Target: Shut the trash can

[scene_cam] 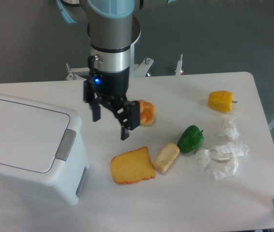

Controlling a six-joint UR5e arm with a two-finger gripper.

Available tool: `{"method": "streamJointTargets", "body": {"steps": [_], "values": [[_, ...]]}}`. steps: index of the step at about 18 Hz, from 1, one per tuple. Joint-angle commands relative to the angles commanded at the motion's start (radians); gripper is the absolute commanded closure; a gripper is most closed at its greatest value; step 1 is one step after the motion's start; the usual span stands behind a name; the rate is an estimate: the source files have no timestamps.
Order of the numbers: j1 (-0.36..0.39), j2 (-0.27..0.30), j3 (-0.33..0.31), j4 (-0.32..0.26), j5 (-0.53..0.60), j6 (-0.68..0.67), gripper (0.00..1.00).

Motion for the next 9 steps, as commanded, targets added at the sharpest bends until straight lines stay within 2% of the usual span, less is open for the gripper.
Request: {"method": "streamJointTargets", "body": {"steps": [9], "values": [[0.164, 0.107, -0.109, -0.012, -0.002, 0.281, 0.00]]}}
